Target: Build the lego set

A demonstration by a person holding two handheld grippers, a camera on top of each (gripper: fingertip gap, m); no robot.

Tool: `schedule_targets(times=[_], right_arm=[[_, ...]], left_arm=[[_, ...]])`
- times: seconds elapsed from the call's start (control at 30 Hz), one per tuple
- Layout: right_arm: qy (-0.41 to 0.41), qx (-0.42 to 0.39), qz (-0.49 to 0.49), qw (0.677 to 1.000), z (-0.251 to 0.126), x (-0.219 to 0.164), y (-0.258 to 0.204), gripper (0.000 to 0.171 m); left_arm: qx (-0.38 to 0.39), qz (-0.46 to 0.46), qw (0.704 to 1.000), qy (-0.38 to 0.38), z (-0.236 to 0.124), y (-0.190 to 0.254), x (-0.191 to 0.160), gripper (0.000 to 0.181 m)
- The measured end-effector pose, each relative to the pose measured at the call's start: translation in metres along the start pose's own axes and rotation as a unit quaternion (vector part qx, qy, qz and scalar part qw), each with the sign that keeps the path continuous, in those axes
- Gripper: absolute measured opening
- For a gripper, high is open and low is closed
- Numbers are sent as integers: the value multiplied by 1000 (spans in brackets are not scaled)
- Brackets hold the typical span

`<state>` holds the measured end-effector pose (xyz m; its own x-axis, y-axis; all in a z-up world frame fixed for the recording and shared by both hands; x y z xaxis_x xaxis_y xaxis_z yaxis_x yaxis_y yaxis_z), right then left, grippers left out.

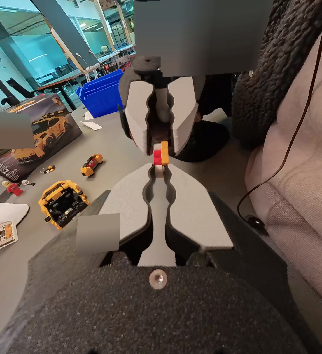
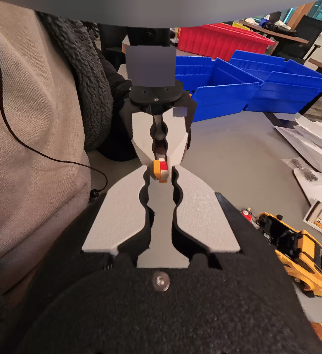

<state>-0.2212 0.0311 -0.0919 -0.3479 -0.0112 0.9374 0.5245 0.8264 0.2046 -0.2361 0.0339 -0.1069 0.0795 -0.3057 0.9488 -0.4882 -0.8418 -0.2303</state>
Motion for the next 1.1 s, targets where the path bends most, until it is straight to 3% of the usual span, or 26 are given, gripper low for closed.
schedule_targets(times=[0.1, 0.6, 0.83, 1.1], right_arm=[[-7, 3, -4, 1000, 2, -2, -1, 14], [7, 10, -32, 999, 2, -4, -7, 12], [-15, 14, 6, 1000, 5, -12, -4, 19], [-10, 24, 41, 999, 7, -21, -4, 13]], left_arm=[[4, 10, 1000, -4, 1, 0, 0, 9], [-25, -6, 1000, -2, 4, 4, -2, 9], [-24, -9, 999, -28, 7, 1, -10, 9], [-35, -46, 998, -40, 11, 0, -18, 9]])
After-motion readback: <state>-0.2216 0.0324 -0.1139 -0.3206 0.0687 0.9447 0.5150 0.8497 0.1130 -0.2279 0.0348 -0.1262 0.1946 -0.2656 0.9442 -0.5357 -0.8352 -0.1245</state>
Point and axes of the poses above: each gripper's, where its closed fingertips meet, z out along the fingers, x out of its top, y = z × x across the jaws, the point moved 1 cm from there along -z, back along the fingers, and after that the axes turned 7 degrees about -x, right-handed, at the moved point
